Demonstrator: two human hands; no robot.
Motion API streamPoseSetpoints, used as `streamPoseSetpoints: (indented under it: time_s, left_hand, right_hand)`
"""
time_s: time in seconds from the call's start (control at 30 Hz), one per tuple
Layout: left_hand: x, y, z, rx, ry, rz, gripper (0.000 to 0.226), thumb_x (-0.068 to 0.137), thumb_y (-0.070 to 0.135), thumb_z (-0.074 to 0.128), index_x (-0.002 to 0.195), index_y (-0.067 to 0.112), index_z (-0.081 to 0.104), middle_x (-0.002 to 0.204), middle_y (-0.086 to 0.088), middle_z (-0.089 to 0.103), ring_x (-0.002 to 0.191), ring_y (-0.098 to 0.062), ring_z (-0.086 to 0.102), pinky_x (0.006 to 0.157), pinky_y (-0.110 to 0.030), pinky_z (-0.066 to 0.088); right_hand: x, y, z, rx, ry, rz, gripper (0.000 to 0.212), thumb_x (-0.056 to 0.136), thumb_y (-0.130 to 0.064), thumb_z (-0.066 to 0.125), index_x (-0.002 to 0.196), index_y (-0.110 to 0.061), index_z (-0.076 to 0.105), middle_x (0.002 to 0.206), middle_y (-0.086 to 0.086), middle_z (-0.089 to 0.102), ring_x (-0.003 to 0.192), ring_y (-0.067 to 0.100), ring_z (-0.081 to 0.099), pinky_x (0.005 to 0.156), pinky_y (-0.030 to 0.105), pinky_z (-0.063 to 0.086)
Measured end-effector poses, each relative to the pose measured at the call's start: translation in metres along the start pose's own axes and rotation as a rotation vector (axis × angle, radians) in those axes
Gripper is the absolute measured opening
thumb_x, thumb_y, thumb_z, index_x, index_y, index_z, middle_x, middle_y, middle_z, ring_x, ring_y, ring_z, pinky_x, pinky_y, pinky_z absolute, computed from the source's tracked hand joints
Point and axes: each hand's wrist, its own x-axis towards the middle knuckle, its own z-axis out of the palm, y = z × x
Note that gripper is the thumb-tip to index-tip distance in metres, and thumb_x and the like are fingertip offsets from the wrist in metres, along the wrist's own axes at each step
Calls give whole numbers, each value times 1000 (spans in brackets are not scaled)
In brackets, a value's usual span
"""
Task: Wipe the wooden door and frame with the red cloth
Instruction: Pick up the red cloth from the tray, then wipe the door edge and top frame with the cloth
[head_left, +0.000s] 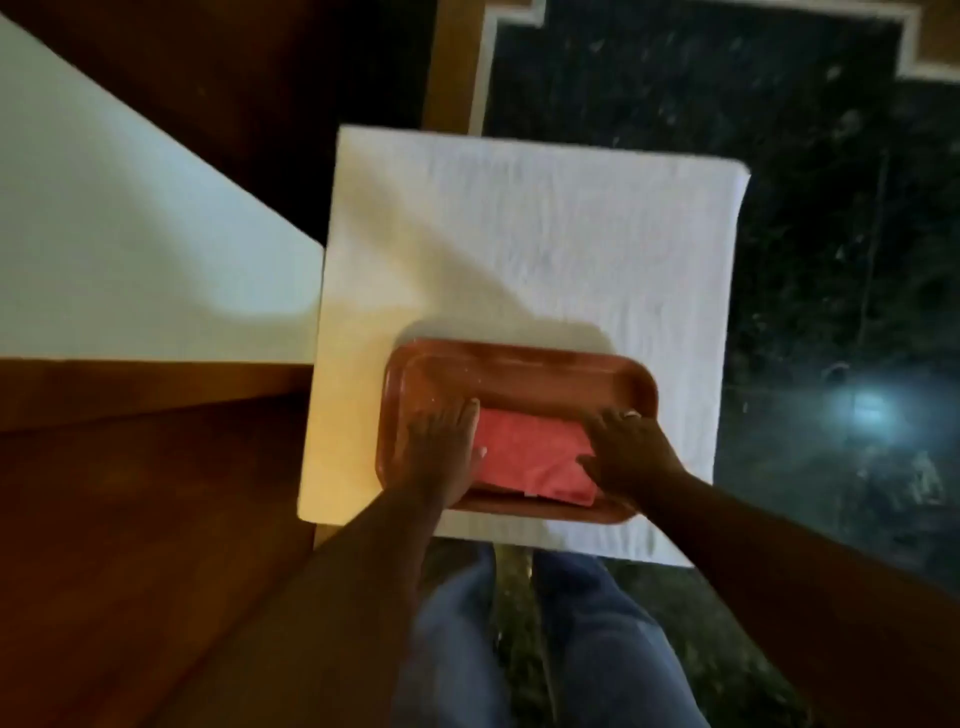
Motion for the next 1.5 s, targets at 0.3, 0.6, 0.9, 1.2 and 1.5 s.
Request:
streamPoseSetpoints:
  time_s: [0.3,0.6,0.9,1.2,1.5]
  left_hand:
    - [16,0,-19,-374,-8,9,22,84,33,73,100,29,58,110,3,61,101,-17,61,86,-35,53]
    - [-88,-7,-172,-1121,150,-85,39,85,18,78,120,15,63,110,-5,69,103,-20,66,87,-33,55]
    - [-265,-18,-293,-1480,721,-182,32,83,14,80,110,11,63,107,-13,71,99,-29,69,85,-42,57]
    - [-462,-90,-365,-1290,1242,-210,15,90,1,69,96,14,64,81,3,75,73,1,70,60,-15,53]
    - [-522,-128,-398,-1132,1335,-165,57,64,60,68,96,14,67,94,-9,72,87,-29,72,77,-58,59]
  right_hand:
    - [19,-1,11,291,-329,237,62,84,-47,63,136,-18,44,125,13,56,107,34,58,84,41,50]
    - [-50,-13,-164,1357,180,454,17,79,-20,73,94,-26,71,87,-2,74,82,24,70,63,29,55]
    - [-78,-121,-356,1354,357,43,4,88,-23,69,84,-23,70,81,-3,72,82,23,69,70,35,57]
    - [-130,-313,-506,1214,710,-407,29,91,-39,62,112,-20,69,92,-6,64,84,16,60,74,30,45]
    - [-144,-445,-513,1542,945,-408,31,94,-38,58,120,-26,48,109,1,69,95,16,68,84,44,58]
